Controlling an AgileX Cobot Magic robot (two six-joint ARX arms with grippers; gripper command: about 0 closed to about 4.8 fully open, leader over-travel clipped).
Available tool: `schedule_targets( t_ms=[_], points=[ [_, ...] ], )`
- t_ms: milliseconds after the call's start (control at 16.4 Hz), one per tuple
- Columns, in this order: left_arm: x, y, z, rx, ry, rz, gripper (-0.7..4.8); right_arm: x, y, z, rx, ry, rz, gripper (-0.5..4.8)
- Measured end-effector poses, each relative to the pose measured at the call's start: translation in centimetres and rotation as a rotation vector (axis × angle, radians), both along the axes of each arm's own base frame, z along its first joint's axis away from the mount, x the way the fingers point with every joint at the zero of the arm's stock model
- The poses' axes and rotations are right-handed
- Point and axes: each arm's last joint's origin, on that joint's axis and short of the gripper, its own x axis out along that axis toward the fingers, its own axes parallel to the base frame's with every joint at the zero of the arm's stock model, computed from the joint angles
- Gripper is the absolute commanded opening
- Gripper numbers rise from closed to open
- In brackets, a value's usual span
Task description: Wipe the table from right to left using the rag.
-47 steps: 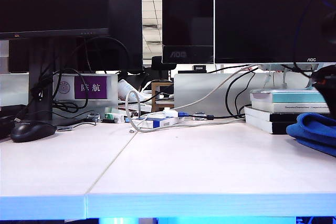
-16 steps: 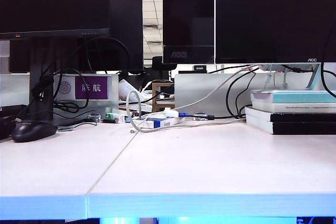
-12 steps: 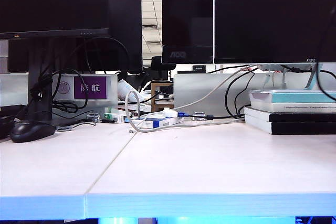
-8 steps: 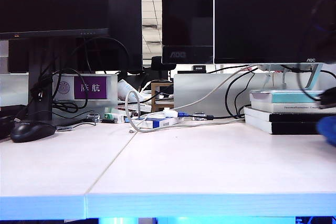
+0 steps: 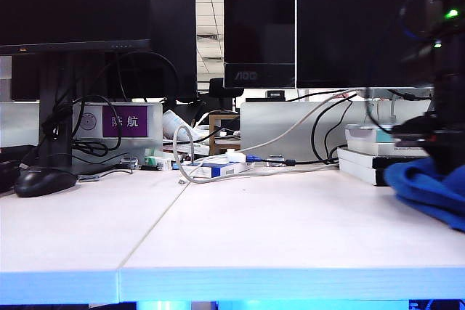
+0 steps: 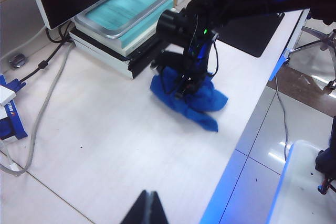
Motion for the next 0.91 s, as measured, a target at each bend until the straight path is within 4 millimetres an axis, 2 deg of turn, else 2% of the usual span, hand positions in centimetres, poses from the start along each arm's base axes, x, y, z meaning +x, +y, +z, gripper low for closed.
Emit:
schedule_targets(
  t_ms=[365, 608, 912],
  points=[
    [0.0, 0.0, 0.0, 0.000, 0.000, 0.000, -0.05, -0.3, 4.3, 0.0, 0.029, -0.013, 0.065, -0.05],
    [0.0, 0.0, 0.0, 0.000, 0.001, -0.001, -0.05, -0.5, 6.8, -0.1, 0.147, -0.020, 0.059, -0.05],
    [0.0, 0.0, 0.0, 0.000, 0.001, -0.001, -0.05, -0.9, 10.1, -0.2, 0.203, -0.040, 0.086, -0.06]
  ],
)
